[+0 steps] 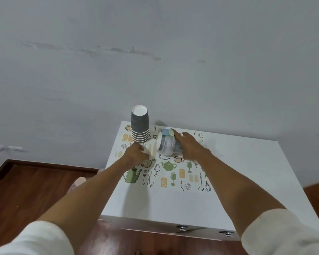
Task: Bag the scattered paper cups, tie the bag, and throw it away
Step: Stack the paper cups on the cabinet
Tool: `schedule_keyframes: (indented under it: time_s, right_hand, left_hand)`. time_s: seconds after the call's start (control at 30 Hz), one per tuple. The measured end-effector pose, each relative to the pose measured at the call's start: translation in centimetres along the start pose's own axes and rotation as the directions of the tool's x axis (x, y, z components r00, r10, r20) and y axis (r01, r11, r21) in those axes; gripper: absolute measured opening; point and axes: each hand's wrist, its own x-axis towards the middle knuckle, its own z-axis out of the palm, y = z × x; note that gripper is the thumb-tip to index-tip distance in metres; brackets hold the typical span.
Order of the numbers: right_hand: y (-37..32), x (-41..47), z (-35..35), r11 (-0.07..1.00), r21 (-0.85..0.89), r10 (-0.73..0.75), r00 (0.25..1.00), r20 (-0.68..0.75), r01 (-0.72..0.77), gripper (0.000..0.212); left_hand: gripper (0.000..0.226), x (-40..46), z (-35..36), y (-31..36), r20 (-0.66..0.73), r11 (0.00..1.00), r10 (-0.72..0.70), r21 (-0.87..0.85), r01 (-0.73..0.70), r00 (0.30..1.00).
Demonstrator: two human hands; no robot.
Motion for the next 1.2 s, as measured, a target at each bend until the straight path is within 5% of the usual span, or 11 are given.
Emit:
schedule_keyframes:
  time_s: [0.13, 0.27, 0.47, 0.7, 0.83, 1.03, 1.2]
  right_hand:
    - [0.7, -0.7, -0.7, 0.999, -0.017, -0.039, 0.999, 0.011, 0.039, 0.115]
    - [1.2, -1.0, -1.0, 0.999, -0.044, -0.027, 0.999, 0.02, 0.028, 0.109]
    - [2.4, -1.8, -1.1, 0.989, -0.138, 0.043, 0.998, -0.036, -0.047, 0.044]
    - [3.3, -1.8, -1.2, 0.944, -0.263, 0.168, 0.975, -0.142, -0.201, 0.029]
    - [3.2, -1.9, -1.0, 0.926, -0.268, 0.218, 0.957, -0.194, -0.265, 0.023]
    - [4.6, -2.6, -1.3, 0.885, -0.112, 0.402, 0.863, -0.308, -0.452, 0.018]
    - [5.2, -2.8, -1.8, 0.879, -0.072, 0.417, 0.834, -0.362, -0.471, 0.024]
  left_hand:
    - [0.108, -0.4, 0.3, 1.4, 0.085, 0.958, 0.278, 0.041, -0.283, 0.957]
    - [0.131, -0.5, 0.7, 2.4, 0.131, 0.896, 0.416, 0.108, -0.43, 0.9]
    - [0.107, -0.9, 1.9, 3.5, 0.121, 0.827, 0.504, 0.217, -0.518, 0.855]
    - [0.103, -1.3, 1.8, 3.6, 0.186, 0.722, 0.446, 0.504, -0.475, 0.875]
    - [0.088, -1.6, 2.2, 4.5, 0.178, 0.756, 0.315, 0.547, -0.36, 0.932]
    - [0.048, -2.2, 1.6, 5.3, -0.011, 0.911, 0.381, 0.176, -0.373, 0.925]
    - [0.057, -3.5, 0.9, 7.2, -0.208, 0.825, 0.511, -0.154, -0.543, 0.834]
